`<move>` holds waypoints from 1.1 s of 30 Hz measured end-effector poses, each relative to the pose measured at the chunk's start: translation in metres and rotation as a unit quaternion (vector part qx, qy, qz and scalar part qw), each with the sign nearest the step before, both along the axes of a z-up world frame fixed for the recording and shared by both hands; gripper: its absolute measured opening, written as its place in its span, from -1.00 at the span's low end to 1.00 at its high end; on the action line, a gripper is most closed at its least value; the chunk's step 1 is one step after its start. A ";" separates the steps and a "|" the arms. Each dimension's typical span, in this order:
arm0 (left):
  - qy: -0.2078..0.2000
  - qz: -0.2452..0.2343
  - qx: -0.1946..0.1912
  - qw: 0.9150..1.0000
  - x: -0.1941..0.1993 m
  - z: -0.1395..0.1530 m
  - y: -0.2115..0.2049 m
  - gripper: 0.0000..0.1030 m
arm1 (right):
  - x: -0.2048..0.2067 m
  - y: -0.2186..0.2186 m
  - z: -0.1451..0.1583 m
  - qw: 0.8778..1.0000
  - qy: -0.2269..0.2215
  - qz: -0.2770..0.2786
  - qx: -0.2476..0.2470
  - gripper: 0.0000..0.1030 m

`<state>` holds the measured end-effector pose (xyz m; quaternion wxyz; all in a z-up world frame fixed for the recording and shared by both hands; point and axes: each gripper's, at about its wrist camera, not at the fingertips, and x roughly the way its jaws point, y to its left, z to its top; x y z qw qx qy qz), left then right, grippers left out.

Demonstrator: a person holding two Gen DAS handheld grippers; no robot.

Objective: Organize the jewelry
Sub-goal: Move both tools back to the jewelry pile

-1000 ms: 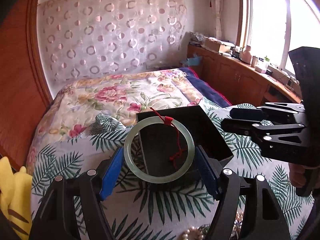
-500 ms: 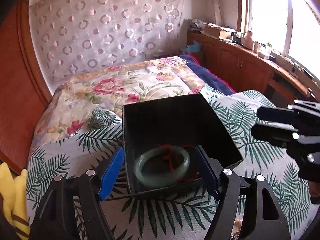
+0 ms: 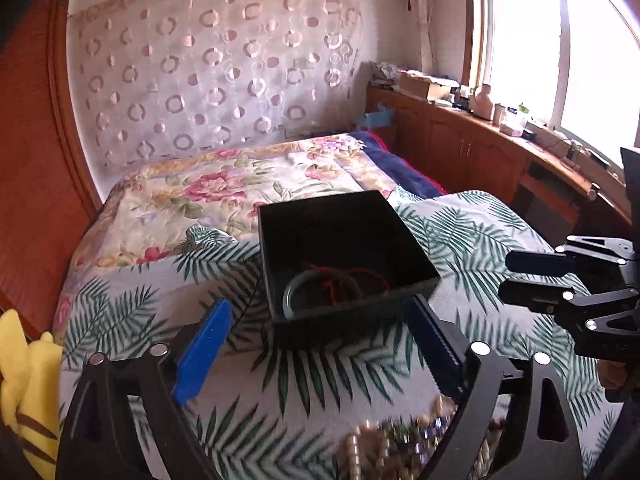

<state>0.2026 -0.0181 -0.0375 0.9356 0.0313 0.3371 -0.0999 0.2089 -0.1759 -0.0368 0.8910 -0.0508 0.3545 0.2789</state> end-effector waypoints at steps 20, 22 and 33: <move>-0.020 0.034 -0.035 0.999 -0.108 -0.018 0.039 0.81 | -0.069 0.042 -0.031 0.998 0.041 0.045 0.011 0.37; -0.021 0.038 -0.035 0.998 -0.114 -0.018 0.042 0.81 | -0.068 0.045 -0.035 0.998 0.049 0.043 0.008 0.40; -0.017 0.042 -0.037 0.998 -0.131 -0.024 0.048 0.82 | -0.059 0.061 -0.048 0.997 0.072 0.039 0.005 0.49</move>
